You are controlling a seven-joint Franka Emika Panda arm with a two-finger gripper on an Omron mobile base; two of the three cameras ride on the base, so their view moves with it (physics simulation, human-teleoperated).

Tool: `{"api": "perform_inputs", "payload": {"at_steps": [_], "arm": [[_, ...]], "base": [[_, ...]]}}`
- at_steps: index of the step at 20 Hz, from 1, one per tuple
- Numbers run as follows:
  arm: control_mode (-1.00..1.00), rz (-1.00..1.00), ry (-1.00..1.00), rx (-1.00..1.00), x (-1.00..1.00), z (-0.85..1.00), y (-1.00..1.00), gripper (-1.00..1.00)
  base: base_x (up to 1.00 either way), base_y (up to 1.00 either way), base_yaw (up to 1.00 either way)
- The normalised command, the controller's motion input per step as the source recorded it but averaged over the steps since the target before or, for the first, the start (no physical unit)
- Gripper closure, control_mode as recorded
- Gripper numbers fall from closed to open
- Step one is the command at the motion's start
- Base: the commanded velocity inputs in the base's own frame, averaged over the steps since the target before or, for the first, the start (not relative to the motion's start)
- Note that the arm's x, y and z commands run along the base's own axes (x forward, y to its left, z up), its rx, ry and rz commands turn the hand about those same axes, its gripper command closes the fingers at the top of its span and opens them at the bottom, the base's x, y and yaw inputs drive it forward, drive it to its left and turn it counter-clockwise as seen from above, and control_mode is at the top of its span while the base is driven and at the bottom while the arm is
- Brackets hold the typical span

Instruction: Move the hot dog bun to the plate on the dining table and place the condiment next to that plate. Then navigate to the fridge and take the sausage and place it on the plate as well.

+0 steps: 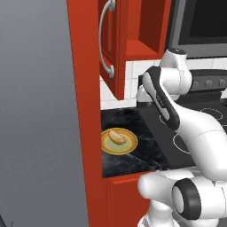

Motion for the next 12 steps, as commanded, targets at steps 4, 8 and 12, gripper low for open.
{"api": "perform_inputs", "payload": {"at_steps": [4,8,12], "arm": [[-1.00,0.00,0.01,-0.01,-0.09,-0.06,0.06,-1.00],[-1.00,0.10,-0.10,-0.13,-0.42,-0.57,0.56,-1.00],[-1.00,0.24,-0.03,-0.09,-0.25,-0.50,0.40,-1.00]], "base": [[0.00,0.00,0.00],[0.00,0.00,0.00],[0.00,0.00,0.00]]}}
